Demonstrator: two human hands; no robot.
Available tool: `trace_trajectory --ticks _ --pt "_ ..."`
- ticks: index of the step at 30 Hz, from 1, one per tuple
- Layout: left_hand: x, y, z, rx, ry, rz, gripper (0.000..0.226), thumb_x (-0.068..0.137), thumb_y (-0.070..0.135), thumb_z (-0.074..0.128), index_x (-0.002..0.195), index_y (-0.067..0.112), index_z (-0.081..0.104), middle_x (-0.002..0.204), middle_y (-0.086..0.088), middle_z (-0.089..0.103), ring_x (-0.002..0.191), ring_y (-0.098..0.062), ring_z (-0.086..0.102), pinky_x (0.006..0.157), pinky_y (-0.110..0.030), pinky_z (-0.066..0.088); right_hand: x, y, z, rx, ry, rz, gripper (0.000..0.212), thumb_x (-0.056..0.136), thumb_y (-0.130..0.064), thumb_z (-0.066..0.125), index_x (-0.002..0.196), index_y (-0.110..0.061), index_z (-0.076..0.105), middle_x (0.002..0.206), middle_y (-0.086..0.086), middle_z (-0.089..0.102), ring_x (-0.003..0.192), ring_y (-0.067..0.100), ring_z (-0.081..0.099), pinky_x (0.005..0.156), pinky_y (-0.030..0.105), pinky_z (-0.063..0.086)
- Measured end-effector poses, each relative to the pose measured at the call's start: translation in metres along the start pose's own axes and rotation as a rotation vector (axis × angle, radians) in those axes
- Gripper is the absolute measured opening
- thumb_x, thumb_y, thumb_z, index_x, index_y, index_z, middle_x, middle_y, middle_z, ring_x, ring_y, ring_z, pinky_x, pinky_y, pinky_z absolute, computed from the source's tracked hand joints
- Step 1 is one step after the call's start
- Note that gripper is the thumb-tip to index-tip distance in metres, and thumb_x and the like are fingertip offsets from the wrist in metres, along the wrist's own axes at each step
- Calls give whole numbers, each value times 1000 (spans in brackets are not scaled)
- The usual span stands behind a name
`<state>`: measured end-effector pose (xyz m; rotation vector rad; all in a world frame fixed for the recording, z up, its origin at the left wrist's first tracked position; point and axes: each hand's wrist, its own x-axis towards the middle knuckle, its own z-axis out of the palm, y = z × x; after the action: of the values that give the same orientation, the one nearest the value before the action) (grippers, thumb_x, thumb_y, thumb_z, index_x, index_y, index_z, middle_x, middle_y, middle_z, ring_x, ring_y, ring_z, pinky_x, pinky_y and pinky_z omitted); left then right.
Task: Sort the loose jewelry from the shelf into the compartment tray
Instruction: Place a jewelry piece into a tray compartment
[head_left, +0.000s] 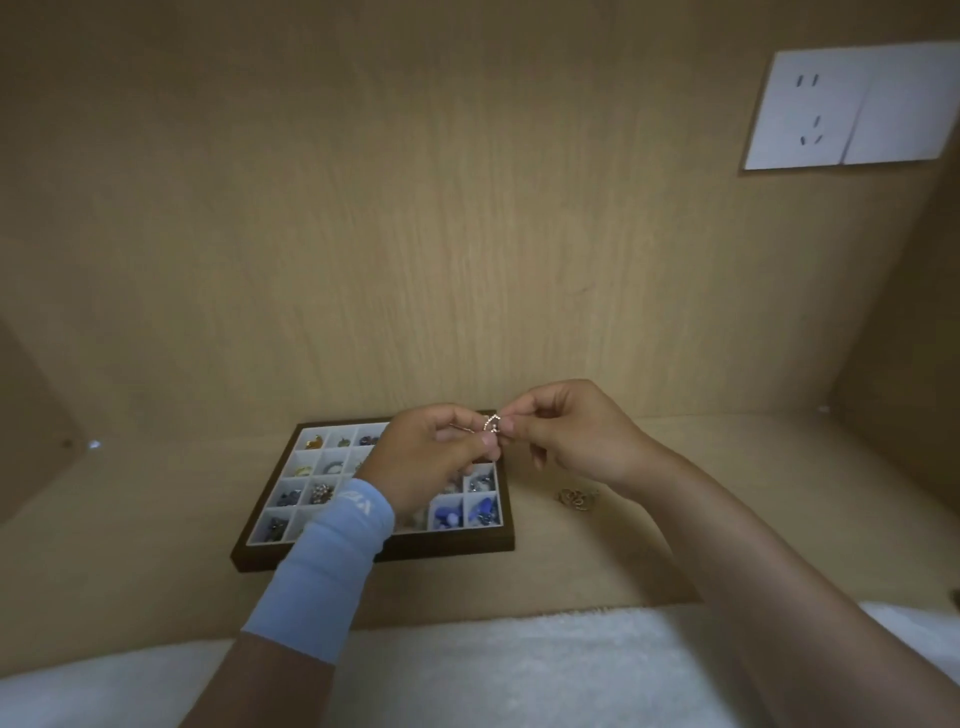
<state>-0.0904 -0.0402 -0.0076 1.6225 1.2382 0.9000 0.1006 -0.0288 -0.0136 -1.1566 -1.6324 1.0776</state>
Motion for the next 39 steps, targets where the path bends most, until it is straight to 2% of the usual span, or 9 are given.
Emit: trace_trajectory --ticks 4,7,12,17,22,27,30,33,39 --pt "-10 -12 -30 -20 72 -5 7 89 17 67 90 17 74 79 -3 75 63 -10 59 60 -19 50 10 -9 35 63 -17 37 9 91 -14 71 94 -7 76 81 18 74 55 19 56 51 24 47" --pt "-14 -31 -59 70 157 -5 16 91 20 64 81 20 75 78 1 75 65 -9 59 70 -27 52 23 -16 61 21 -12 52 10 90 -14 73 93 -6 77 75 7 75 50 13 57 51 24 49" --pt "-22 -69 -91 363 388 -1 16 89 24 64 77 30 72 81 12 72 73 -5 63 76 -25 50 46 -23 94 -280 -106 -6 12 93 -22 69 92 -15 79 81 -11 74 74 -3 68 69 18 52" --pt "-23 -90 -96 524 373 62 19 89 20 61 91 33 74 97 9 70 95 -17 60 90 -37 51 57 -31 117 -507 -262 -28 15 96 -23 64 91 -16 77 81 -12 70 79 -2 64 73 19 49" --pt "-23 -97 -101 619 438 104 19 90 15 59 90 29 73 102 7 69 98 -15 48 87 -24 37 67 -29 133 -694 -307 -5 28 96 -24 62 68 -26 68 65 -13 60 63 -1 56 65 24 42" --pt "-26 -97 -98 617 428 109 18 89 18 59 90 29 73 102 9 68 104 -16 47 93 -32 42 74 -22 144 -794 -351 -33 13 91 -23 68 87 -22 80 80 -14 71 81 4 65 81 32 55" --pt "-28 -97 -97 619 431 143 19 87 16 60 91 29 73 101 9 67 105 -15 47 92 -33 43 76 -18 146 -768 -347 -54 5 84 -27 77 84 -24 81 83 -13 75 83 2 67 85 34 57" --pt "-28 -98 -98 647 410 183 20 86 15 62 89 32 74 99 11 66 101 -13 46 89 -32 43 72 -15 140 -676 -294 -68 6 81 -25 81 86 -23 81 78 -15 72 78 -2 65 80 24 55" --pt "-29 -99 -95 854 338 166 22 91 28 56 96 36 76 109 15 62 107 -14 44 93 -34 42 59 -14 101 -583 -179 -53 12 94 -27 67 93 -22 78 94 -12 75 89 0 66 83 22 51"
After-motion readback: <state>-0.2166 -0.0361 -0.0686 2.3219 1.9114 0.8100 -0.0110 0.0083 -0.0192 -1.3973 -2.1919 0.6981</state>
